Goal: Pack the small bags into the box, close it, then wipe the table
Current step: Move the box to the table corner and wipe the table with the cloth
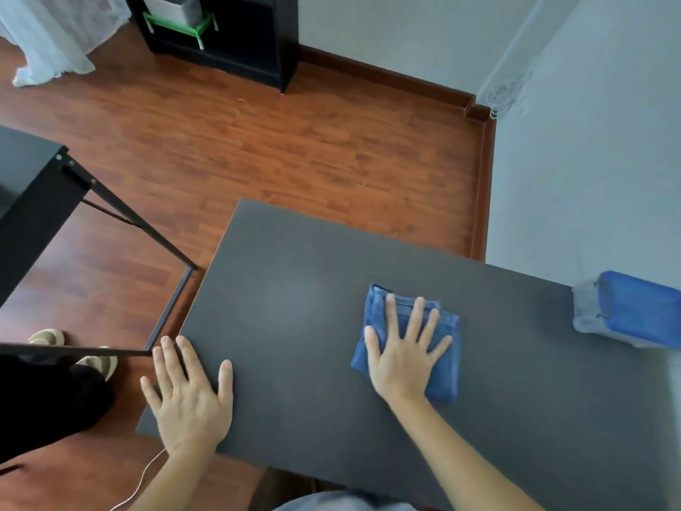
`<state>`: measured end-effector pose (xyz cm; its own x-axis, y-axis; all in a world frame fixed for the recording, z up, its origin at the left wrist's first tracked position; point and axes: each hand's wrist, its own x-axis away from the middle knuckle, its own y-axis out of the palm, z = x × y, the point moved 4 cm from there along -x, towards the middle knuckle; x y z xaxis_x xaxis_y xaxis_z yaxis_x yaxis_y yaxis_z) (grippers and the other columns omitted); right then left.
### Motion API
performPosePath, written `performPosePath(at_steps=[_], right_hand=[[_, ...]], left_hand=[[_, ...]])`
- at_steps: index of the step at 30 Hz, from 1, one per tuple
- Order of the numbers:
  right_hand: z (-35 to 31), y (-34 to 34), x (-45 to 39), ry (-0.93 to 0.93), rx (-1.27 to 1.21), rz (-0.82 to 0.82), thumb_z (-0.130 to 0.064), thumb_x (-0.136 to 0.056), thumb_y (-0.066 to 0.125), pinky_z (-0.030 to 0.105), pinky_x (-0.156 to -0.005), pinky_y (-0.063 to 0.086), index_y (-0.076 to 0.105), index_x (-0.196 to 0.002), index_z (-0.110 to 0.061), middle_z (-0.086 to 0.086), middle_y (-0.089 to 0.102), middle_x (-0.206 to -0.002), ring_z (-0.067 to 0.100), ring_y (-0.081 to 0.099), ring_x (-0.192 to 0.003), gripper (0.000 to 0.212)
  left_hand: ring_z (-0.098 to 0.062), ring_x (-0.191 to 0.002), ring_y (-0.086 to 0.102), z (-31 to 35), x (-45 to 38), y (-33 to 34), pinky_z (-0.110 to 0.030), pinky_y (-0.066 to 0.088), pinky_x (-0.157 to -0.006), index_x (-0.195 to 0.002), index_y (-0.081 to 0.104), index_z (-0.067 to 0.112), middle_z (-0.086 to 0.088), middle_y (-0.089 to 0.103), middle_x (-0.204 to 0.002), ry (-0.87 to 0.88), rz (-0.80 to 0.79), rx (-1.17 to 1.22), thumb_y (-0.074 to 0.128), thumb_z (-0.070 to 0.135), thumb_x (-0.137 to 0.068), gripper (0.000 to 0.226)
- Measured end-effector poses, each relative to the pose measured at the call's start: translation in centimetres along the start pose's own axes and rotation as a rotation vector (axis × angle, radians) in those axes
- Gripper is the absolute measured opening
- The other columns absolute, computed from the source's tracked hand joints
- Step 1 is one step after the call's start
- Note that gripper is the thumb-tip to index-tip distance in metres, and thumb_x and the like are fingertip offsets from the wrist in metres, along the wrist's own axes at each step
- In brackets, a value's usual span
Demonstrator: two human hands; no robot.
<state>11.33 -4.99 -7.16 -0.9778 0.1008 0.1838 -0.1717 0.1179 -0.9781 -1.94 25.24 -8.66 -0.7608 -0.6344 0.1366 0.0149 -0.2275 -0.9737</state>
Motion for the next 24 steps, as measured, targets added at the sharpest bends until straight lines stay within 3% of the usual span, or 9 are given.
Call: performPosePath(at_steps=[3,5,7,10,12,13,17,20,24], right_hand=[[-2.3,1.7,6.2,-0.431,0.090,-0.059,-0.066,-0.094,0.031,0.071,-0.112,0.010,0.020,-0.153,-0.042,0.010,0.015,-0.164,0.039,0.012,-0.150,0.064],[2.0,1.6,7.5,-0.509,0.110,-0.065,-0.069,-0.092,0.029,0.070,-0.112,0.017,0.018,-0.152,-0.045,0.005,0.011,-0.165,0.036,0.012,-0.151,0.065],[7.8,0.1,5.7,-0.373,0.116,-0.072,-0.072,-0.091,0.023,0.070,-0.111,0.017,0.018,-0.152,-0.045,0.005,0.012,-0.165,0.035,0.011,-0.151,0.067],[12.0,-2.5,-1.5,0.024,0.062,-0.088,-0.078,-0.085,0.008,0.074,-0.111,0.015,0.015,-0.153,-0.043,0.009,0.011,-0.164,0.038,0.005,-0.150,0.076],[8.7,-3.7,-6.7,0.191,-0.066,-0.032,-0.078,-0.084,0.004,0.075,-0.110,0.012,0.009,-0.154,-0.041,0.013,0.005,-0.164,0.040,-0.001,-0.150,0.080],[5.7,-3.8,-8.4,0.177,-0.089,-0.025,-0.077,-0.085,0.006,0.075,-0.110,0.010,0.007,-0.154,-0.041,0.014,0.003,-0.164,0.040,-0.003,-0.150,0.078],[-7.2,-0.1,-4.0,-0.326,0.012,-0.028,-0.065,-0.094,0.027,0.072,-0.112,0.005,0.016,-0.153,-0.043,0.012,0.010,-0.164,0.040,0.004,-0.150,0.064],[-9.9,1.8,2.7,-0.644,0.040,-0.023,-0.061,-0.093,0.033,0.072,-0.111,0.013,0.020,-0.151,-0.046,0.010,0.018,-0.163,0.040,0.011,-0.150,0.061],[-11.3,0.8,-2.3,-0.529,0.026,-0.023,-0.068,-0.091,0.027,0.072,-0.111,0.010,0.017,-0.151,-0.046,0.009,0.014,-0.163,0.039,0.006,-0.150,0.065]], left_hand=[[-0.029,-0.150,0.006,0.2,0.5,-0.2,-0.059,0.013,-0.116,-0.152,0.007,0.010,-0.016,0.012,-0.161,0.003,-0.010,0.007,0.022,0.060,-0.092,0.080],[-0.028,-0.150,0.006,0.2,0.5,-0.2,-0.059,0.013,-0.116,-0.153,0.006,0.011,-0.015,0.012,-0.161,0.009,0.008,0.006,0.020,0.060,-0.092,0.080],[-0.027,-0.150,0.005,0.1,0.2,0.0,-0.058,0.013,-0.116,-0.153,0.006,0.012,-0.014,0.012,-0.161,-0.001,0.010,-0.001,0.019,0.062,-0.092,0.080],[-0.026,-0.150,0.003,0.1,0.2,0.3,-0.056,0.011,-0.118,-0.153,0.005,0.013,-0.013,0.011,-0.162,0.001,0.002,-0.010,0.018,0.062,-0.092,0.079],[-0.025,-0.150,0.003,0.1,0.0,0.3,-0.055,0.011,-0.118,-0.153,0.006,0.013,-0.012,0.011,-0.162,-0.006,0.011,-0.019,0.019,0.062,-0.092,0.079],[-0.025,-0.150,0.003,0.1,0.0,0.3,-0.055,0.011,-0.119,-0.153,0.007,0.012,-0.011,0.010,-0.162,-0.011,0.006,-0.022,0.019,0.061,-0.092,0.079],[-0.027,-0.150,0.007,0.4,0.4,-0.2,-0.054,0.012,-0.119,-0.153,0.012,0.011,-0.012,0.013,-0.162,-0.015,0.007,-0.032,0.022,0.060,-0.092,0.078],[-0.026,-0.150,0.007,0.7,0.6,-0.6,-0.053,0.013,-0.119,-0.153,0.012,0.011,-0.011,0.013,-0.162,-0.018,0.010,-0.038,0.020,0.060,-0.093,0.078],[-0.024,-0.151,0.004,0.5,0.4,-0.6,-0.051,0.011,-0.120,-0.154,0.010,0.014,-0.008,0.011,-0.163,-0.024,-0.004,-0.050,0.018,0.060,-0.094,0.077]])
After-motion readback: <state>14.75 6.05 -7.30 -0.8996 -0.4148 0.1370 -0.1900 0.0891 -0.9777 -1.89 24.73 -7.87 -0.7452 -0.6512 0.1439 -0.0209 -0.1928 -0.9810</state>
